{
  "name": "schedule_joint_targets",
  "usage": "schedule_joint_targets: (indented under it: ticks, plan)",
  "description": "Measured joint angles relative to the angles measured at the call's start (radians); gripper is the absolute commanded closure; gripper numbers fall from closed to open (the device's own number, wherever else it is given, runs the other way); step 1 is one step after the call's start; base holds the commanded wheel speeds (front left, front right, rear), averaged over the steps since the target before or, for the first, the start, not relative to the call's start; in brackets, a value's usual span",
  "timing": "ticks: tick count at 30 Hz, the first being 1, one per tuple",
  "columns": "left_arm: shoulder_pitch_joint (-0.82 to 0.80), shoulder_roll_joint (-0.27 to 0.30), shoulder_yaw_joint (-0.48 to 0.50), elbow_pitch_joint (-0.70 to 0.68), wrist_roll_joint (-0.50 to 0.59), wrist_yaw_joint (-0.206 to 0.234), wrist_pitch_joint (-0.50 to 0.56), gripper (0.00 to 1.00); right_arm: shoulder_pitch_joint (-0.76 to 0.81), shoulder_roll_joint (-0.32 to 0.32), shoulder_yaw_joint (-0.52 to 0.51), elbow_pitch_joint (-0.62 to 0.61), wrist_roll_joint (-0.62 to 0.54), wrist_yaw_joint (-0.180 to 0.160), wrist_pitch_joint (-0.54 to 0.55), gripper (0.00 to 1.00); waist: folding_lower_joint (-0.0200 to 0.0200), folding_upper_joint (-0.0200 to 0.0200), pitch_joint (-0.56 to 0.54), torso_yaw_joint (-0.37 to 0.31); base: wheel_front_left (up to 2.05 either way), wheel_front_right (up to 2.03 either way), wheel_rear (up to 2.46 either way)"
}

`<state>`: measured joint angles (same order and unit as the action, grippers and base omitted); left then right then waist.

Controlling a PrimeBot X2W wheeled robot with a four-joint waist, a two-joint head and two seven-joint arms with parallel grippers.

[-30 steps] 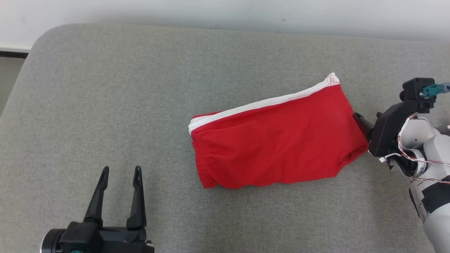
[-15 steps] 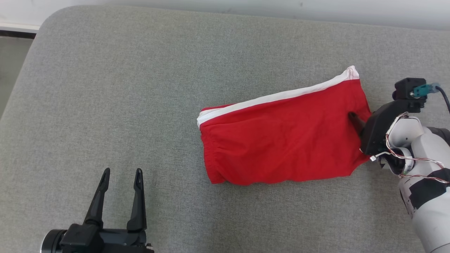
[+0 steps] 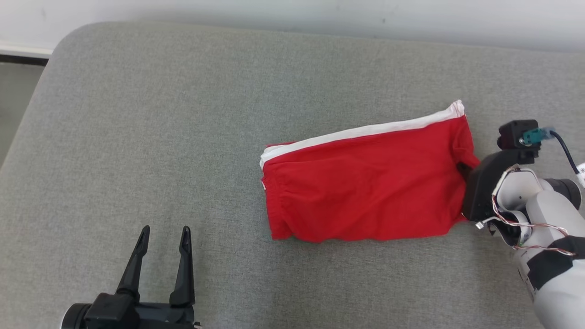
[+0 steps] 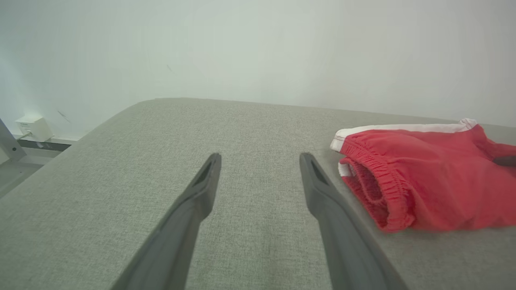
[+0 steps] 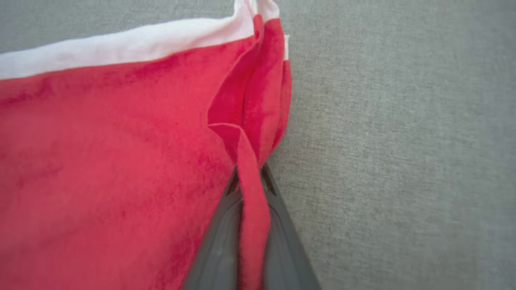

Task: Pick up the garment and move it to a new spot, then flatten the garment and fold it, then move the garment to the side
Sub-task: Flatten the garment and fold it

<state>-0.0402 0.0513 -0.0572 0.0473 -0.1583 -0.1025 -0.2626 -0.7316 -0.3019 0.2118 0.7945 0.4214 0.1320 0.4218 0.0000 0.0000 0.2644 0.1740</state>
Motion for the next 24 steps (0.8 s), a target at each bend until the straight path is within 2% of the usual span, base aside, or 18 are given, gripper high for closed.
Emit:
schedule_joint_targets:
  ticks: [9,17,24]
  plan:
    - [0.041,0.0,-0.007,0.001,0.0,0.008,0.0,0.0,0.078,-0.061,-0.062,-0.075,-0.052,0.0,-0.012,1.0,0.0,0.0,-0.063,-0.039,0.0,0.0,0.0]
    - [0.061,-0.001,-0.032,-0.001,-0.006,0.024,0.0,0.0,0.134,-0.123,-0.122,-0.196,-0.138,0.0,0.047,1.0,0.0,0.0,-0.112,-0.079,0.0,0.0,0.0]
    - [0.064,-0.001,-0.047,0.006,-0.012,0.032,0.0,0.0,0.15,-0.119,-0.069,-0.373,-0.153,0.0,0.126,1.0,0.0,0.0,-0.139,-0.088,0.0,0.0,0.0]
